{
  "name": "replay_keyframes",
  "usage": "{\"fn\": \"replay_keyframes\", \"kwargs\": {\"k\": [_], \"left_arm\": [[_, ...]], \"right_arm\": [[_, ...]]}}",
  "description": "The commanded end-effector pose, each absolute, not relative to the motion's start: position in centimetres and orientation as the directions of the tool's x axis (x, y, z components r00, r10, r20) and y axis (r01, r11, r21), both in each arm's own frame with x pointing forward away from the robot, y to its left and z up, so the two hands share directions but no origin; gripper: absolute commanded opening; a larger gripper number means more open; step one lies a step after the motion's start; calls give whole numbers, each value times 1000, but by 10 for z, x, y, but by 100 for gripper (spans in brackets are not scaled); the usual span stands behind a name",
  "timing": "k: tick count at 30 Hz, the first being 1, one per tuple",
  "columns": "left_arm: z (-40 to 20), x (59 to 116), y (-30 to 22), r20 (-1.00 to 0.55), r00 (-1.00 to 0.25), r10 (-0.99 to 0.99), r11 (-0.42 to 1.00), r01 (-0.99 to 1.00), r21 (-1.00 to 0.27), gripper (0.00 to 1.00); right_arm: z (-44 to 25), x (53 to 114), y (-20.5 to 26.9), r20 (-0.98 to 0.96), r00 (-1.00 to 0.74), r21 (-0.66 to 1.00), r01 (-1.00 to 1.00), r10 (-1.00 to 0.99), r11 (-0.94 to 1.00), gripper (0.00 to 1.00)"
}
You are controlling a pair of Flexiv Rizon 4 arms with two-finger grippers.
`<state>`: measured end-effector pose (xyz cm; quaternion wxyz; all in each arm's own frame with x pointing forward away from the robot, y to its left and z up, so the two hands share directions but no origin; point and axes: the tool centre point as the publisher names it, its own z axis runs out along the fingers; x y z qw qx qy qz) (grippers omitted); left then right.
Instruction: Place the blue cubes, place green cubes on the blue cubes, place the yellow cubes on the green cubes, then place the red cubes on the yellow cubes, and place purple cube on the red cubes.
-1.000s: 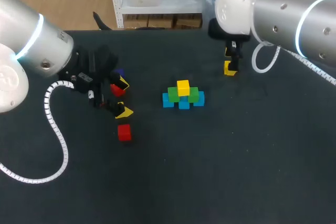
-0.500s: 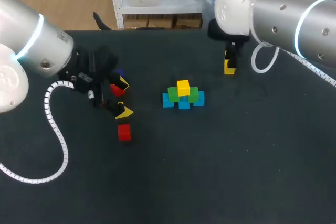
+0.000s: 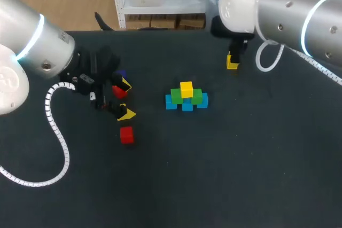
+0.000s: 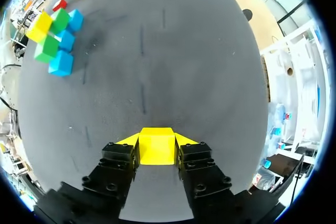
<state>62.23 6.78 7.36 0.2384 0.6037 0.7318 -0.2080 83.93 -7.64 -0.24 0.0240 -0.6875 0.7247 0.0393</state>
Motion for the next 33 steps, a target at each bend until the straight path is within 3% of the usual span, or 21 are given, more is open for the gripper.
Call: {"fn": "replay_keyframes", "kwargs": {"k": [1,14,33], "left_arm": [[73,622,69,-605,-154,781,182,983,-15,100],[73,622,69,-605,-154,781,182,983,-15,100],[73,622,69,-605,-154,781,182,983,-15,100]], "right_arm": [[24,813,-78,-101,-52,-12,-999,-994,53,0],[78,754,-55,-141,-38,-93,-994,-989,51,0],[70,681,2,-70,4,-122,-993,-998,5,0]]}}
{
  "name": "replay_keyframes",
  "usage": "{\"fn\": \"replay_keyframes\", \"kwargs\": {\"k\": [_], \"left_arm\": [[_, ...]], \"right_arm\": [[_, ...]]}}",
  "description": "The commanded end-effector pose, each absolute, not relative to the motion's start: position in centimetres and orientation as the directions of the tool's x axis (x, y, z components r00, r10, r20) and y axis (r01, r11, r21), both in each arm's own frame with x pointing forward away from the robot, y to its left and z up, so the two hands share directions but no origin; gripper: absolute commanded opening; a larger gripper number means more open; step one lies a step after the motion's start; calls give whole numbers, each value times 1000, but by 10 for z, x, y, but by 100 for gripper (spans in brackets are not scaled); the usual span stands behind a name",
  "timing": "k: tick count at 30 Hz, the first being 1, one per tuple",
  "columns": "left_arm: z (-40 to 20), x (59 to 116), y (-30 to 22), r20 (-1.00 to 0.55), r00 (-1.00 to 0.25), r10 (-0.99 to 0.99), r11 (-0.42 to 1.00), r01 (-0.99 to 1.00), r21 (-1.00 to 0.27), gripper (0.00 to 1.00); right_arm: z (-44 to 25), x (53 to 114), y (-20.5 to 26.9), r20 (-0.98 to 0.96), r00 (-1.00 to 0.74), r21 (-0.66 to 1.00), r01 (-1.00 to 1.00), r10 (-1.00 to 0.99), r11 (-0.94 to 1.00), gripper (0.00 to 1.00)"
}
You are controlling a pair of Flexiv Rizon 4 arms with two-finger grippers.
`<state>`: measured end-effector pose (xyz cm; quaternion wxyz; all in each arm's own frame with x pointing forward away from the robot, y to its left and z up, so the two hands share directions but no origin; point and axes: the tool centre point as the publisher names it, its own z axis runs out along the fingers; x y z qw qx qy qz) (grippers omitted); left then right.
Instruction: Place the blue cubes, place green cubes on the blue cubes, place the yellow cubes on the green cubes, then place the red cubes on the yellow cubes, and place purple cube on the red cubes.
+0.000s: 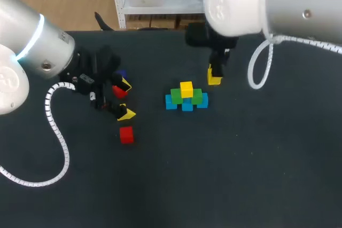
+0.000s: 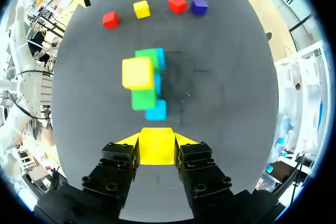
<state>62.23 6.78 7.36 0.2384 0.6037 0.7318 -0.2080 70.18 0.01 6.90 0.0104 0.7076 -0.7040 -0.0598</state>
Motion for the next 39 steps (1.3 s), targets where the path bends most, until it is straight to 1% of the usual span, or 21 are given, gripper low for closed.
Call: {"fn": "replay_keyframes", "kwargs": {"k": [1,22,27,30,39], "left_arm": [[73,622,69,-605,-154,781,182,983,-15,100],[73,622,69,-605,-154,781,182,983,-15,100],[73,622,69,-605,-154,781,182,983,-15,100],[73,622,69,-605,-154,781,182,983,-15,100],[73,622,69,-605,-154,781,182,983,-15,100]], "right_arm": [[70,679,3,-72,6,-121,-993,-997,3,0],[69,672,22,-76,5,-106,-994,-997,3,0],[71,672,22,-171,25,-35,-999,-985,-19,0],[74,673,20,-192,28,-17,-1000,-981,-25,0],[79,673,18,-187,36,-19,-999,-982,-33,0]]}}
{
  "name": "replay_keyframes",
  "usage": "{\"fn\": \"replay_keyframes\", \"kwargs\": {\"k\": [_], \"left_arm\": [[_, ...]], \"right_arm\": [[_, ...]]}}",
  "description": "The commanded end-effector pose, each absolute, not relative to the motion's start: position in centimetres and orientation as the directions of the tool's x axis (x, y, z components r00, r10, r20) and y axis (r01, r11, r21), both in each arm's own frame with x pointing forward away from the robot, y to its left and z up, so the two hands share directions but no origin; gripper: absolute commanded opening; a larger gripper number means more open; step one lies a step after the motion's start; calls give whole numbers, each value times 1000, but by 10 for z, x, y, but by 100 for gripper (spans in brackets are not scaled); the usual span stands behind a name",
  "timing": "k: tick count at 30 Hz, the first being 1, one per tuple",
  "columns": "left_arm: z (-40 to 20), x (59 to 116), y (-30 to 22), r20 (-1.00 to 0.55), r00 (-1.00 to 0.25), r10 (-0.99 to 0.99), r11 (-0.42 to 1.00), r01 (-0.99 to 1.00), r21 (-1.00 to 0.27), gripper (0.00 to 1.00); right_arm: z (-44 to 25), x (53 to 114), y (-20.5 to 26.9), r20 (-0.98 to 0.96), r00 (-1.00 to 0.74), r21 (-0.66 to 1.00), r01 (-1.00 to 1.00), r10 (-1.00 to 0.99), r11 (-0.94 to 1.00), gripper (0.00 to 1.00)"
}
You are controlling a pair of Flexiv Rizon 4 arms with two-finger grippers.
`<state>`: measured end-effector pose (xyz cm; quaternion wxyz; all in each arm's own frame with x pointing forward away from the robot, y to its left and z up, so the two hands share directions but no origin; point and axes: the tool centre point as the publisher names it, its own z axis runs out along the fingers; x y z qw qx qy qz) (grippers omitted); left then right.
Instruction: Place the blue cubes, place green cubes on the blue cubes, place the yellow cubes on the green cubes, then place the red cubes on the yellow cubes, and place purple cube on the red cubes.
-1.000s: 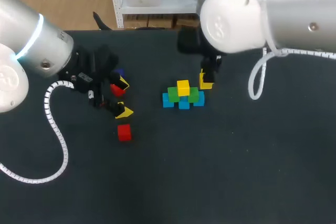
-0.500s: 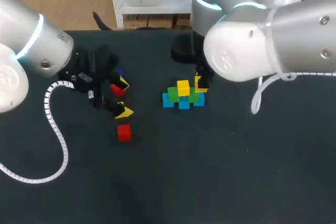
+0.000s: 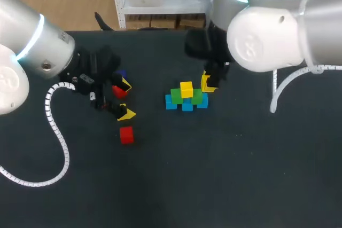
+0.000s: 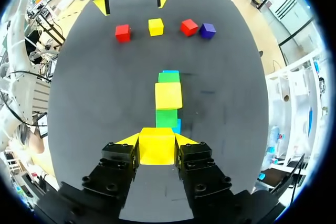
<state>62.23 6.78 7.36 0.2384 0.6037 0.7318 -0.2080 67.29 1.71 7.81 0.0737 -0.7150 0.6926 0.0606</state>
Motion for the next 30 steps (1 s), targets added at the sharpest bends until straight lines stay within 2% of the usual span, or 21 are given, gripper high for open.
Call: {"fn": "replay_keyframes", "kwargs": {"k": [1,30], "left_arm": [[73,622,69,-605,-154,781,182,983,-15,100],[73,622,69,-605,-154,781,182,983,-15,100]], "right_arm": [[78,673,18,-186,37,-16,-999,-982,-35,0],[65,678,24,-167,62,41,-997,-984,-70,0]]}}
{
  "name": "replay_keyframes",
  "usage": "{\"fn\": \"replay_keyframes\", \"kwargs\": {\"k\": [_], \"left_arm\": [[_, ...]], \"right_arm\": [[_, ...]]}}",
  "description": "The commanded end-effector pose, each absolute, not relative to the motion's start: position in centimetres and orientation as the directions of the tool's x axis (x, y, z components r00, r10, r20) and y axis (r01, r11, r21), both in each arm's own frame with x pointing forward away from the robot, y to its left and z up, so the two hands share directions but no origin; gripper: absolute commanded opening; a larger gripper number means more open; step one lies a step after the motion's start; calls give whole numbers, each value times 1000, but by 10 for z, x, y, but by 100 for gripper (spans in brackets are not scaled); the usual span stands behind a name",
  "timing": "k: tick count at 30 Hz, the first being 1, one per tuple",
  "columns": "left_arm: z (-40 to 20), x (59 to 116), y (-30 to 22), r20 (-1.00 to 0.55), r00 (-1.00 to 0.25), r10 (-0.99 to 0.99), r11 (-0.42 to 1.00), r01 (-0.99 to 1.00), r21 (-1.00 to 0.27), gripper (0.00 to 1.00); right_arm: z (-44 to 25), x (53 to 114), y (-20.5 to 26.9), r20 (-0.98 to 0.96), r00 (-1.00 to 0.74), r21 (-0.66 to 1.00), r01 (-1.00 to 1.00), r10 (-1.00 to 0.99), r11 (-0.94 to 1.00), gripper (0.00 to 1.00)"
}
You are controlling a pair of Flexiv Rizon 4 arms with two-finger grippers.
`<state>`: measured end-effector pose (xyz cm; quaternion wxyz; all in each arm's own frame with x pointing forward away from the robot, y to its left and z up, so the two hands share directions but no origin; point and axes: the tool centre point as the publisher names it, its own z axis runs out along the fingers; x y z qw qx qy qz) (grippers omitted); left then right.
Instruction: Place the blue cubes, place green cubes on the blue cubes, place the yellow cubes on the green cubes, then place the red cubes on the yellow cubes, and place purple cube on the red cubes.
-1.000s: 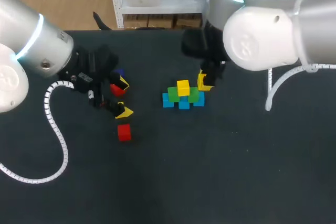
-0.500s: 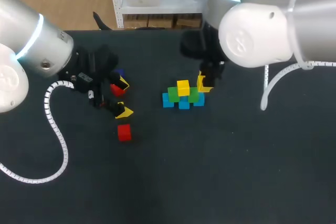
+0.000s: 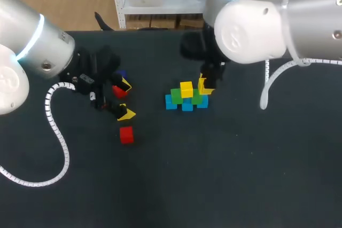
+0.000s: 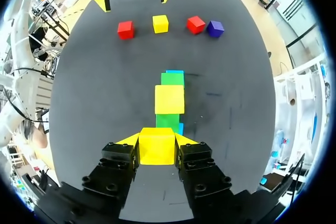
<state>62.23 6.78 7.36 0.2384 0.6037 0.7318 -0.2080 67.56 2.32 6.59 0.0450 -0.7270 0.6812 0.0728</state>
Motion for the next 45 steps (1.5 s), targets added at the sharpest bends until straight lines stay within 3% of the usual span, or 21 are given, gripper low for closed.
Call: {"fn": "replay_keyframes", "kwargs": {"k": [1,45], "left_arm": [[73,622,69,-605,-154,781,182,983,-15,100],[73,622,69,-605,-154,781,182,983,-15,100]], "right_arm": [[64,678,25,-166,64,43,-997,-984,-72,0],[57,671,31,-134,97,83,-991,-986,-109,0]]}}
